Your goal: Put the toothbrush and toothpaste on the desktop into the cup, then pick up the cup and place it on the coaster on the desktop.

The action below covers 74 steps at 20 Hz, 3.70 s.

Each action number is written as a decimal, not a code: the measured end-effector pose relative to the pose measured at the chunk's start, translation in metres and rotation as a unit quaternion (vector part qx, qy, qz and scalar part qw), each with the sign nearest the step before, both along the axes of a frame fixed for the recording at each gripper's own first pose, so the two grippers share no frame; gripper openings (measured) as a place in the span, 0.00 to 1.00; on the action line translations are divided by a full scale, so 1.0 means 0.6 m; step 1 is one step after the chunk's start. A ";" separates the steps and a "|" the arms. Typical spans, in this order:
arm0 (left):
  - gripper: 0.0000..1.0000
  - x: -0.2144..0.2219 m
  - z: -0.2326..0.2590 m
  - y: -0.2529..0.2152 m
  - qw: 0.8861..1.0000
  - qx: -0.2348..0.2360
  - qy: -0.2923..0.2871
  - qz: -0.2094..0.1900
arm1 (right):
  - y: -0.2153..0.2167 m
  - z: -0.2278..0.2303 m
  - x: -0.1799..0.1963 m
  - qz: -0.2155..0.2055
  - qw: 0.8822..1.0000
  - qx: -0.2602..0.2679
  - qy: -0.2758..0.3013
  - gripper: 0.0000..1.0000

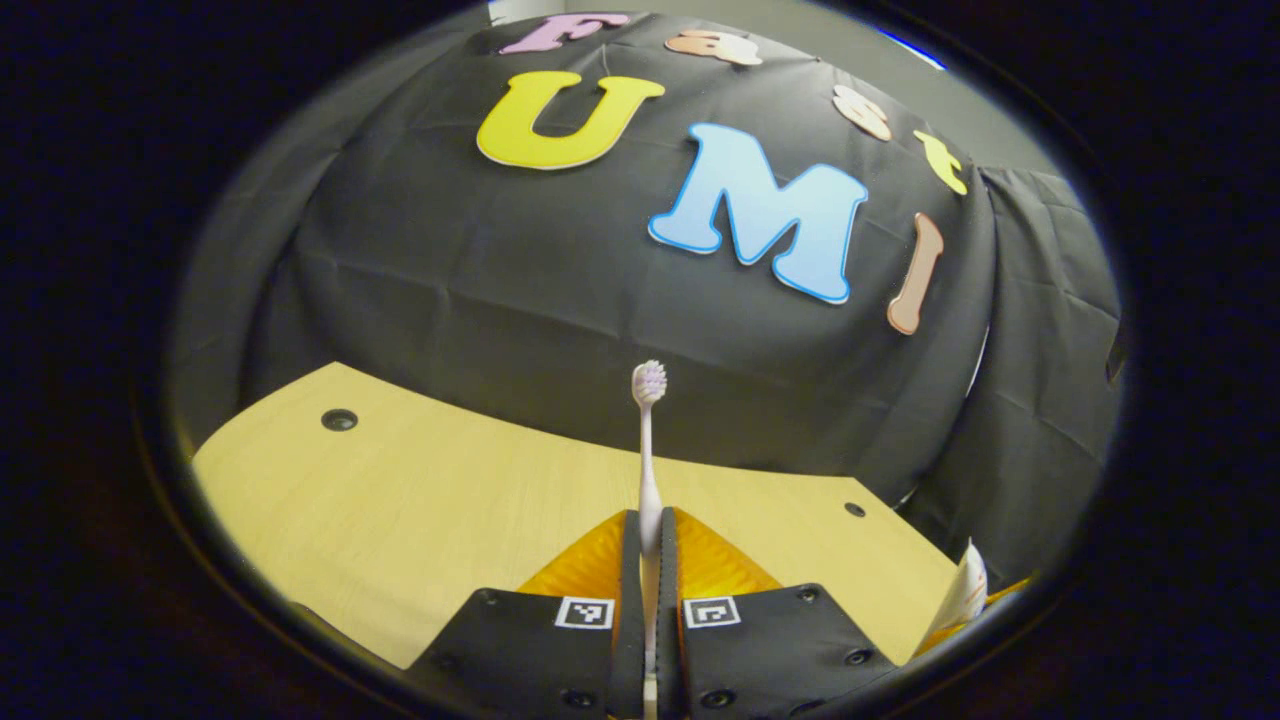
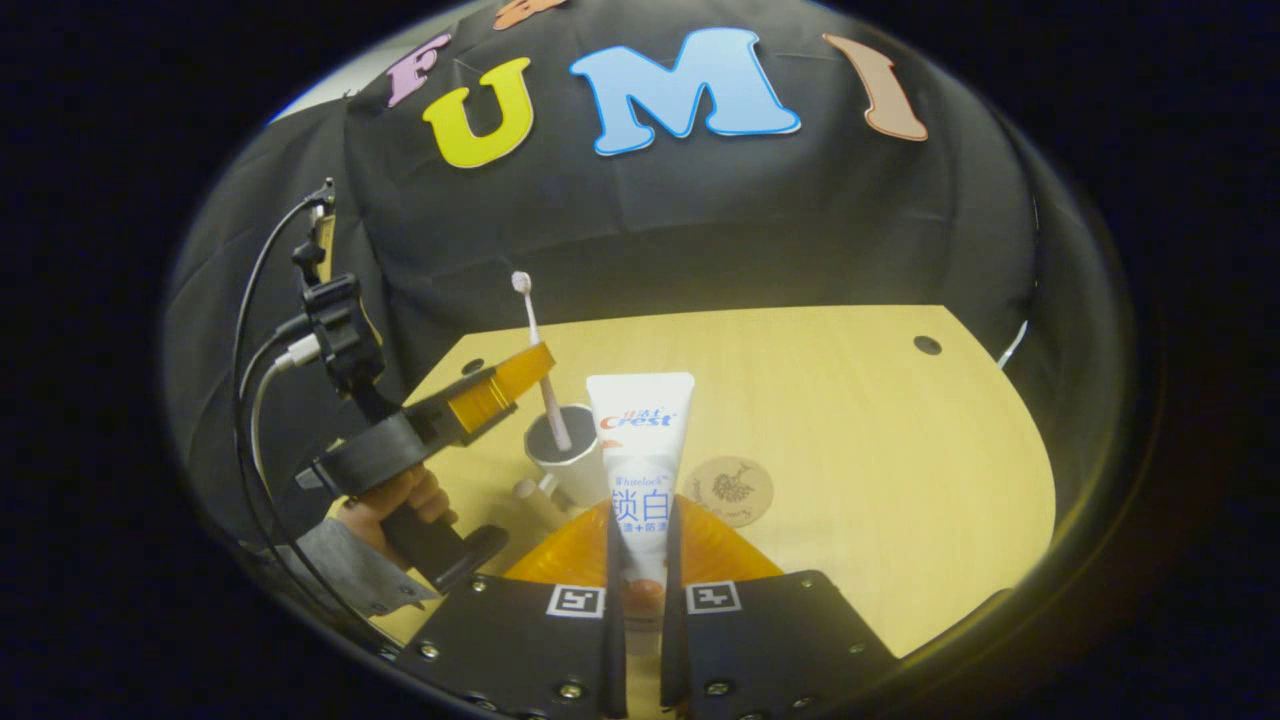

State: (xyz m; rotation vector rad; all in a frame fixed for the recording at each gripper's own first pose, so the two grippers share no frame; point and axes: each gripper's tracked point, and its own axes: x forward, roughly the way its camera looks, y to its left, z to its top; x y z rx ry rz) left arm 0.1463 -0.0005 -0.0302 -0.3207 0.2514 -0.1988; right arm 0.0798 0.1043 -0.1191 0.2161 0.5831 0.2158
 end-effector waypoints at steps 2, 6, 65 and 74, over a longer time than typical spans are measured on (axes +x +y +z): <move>0.13 -0.006 -0.017 -0.009 1.000 0.003 0.011 -0.007 | 0.002 0.008 0.009 0.002 1.000 -0.007 -0.008 0.15; 0.16 -0.022 -0.027 -0.016 1.000 -0.006 0.027 -0.013 | 0.012 0.017 0.019 0.008 1.000 -0.010 -0.015 0.15; 0.95 -0.281 -0.033 0.123 0.991 -0.057 0.105 0.059 | 0.164 0.084 0.237 0.064 0.981 0.030 -0.183 0.86; 0.95 -0.265 -0.048 0.067 0.992 -0.030 0.123 0.031 | 0.071 0.144 0.191 0.014 0.977 0.029 -0.210 0.81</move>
